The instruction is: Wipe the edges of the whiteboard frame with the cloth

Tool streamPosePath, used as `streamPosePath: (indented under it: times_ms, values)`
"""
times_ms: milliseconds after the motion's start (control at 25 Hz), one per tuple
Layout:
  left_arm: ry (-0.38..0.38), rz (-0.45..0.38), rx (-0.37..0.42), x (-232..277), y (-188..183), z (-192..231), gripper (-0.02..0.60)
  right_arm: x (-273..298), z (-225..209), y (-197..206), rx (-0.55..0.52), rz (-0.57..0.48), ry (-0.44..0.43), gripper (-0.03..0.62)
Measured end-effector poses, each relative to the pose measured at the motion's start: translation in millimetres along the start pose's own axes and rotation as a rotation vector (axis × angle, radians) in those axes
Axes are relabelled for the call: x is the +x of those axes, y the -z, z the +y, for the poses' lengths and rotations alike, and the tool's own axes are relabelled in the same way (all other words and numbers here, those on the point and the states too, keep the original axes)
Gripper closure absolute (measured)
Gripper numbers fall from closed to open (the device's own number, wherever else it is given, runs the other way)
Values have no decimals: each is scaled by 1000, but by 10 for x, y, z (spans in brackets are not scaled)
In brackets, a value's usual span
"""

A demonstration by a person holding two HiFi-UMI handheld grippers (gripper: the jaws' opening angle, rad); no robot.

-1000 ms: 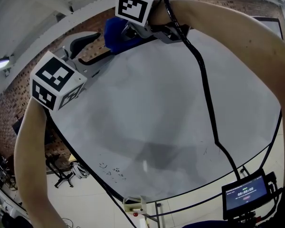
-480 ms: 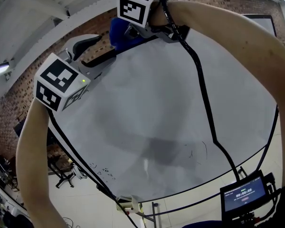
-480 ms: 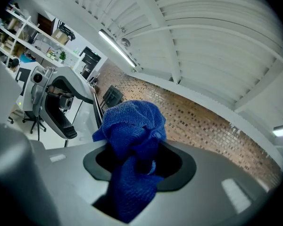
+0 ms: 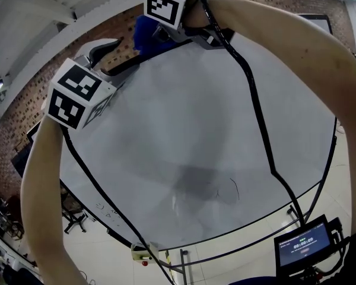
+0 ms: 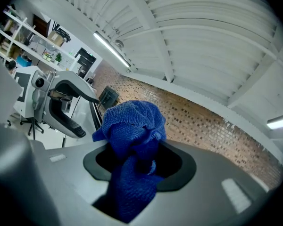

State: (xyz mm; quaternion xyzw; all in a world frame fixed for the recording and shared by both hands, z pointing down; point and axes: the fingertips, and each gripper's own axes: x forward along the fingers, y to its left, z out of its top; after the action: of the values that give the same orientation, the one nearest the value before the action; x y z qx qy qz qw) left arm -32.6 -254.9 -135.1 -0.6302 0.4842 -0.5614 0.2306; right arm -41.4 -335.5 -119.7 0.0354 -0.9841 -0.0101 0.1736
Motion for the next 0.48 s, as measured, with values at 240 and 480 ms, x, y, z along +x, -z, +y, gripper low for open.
streamPosePath:
  times_ms: [240,480]
  values:
    - [24,72,5,147,76,-19,304,21,-60,41,16,25,22,399]
    - [-14,87,38,-99,-18,42,302,-15,-36,-3,14,6,25,399]
